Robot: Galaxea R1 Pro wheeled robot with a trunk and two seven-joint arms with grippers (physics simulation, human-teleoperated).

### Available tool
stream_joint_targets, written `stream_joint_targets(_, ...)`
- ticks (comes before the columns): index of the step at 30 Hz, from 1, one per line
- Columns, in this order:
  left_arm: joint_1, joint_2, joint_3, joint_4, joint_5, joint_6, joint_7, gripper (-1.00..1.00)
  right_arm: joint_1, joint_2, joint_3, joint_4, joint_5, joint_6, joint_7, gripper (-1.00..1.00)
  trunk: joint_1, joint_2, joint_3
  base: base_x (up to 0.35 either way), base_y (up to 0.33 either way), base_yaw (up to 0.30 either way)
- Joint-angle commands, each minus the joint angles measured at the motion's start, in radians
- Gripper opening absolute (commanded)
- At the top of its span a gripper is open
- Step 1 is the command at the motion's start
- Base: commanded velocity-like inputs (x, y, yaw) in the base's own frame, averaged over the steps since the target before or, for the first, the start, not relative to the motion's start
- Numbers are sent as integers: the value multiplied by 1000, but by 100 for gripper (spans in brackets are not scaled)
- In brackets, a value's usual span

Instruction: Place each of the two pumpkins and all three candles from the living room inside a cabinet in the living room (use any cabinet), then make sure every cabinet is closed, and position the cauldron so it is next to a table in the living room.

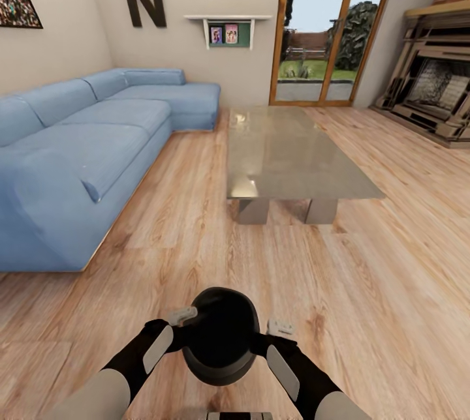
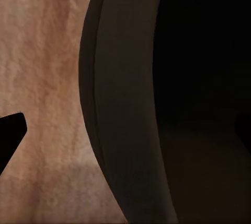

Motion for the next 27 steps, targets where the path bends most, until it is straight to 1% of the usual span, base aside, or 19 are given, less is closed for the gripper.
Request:
stream_joint_targets(1,0,1,-5,-2,10,3,-5,100,-1,-1,6,-2,-9,3,-8,100,0,-1,-5,0,0,0)
stream_joint_targets(3,0,4,-6,-2,7,4,-46,100,-1,-1,6,-2,-9,3,-8,100,1,-1,-9,0,0,0)
stream_joint_targets(5,0,7,-7,-2,5,4,-70,100,-1,-1,6,-3,-9,3,-8,100,1,-1,-9,0,0,0)
stream_joint_targets(7,0,8,-7,-2,3,4,-78,100,-1,-1,6,-3,-9,3,-8,100,1,-1,-9,0,0,0)
stream_joint_targets(17,0,13,-6,-2,-1,4,-85,100,-1,-1,6,4,-9,-3,-8,100,1,-1,-9,0,0,0)
stream_joint_targets(23,0,14,-5,-2,-1,3,-85,100,-1,1,6,13,-10,-39,-9,100,1,-1,-9,0,0,0)
stream_joint_targets(25,0,14,-5,-2,-1,3,-85,100,-2,1,6,27,-10,-49,-9,100,1,-1,-9,0,0,0)
stream_joint_targets(27,0,14,-5,-2,-1,3,-85,100,-20,2,5,68,-10,-83,-9,100,1,-1,-9,0,0,0)
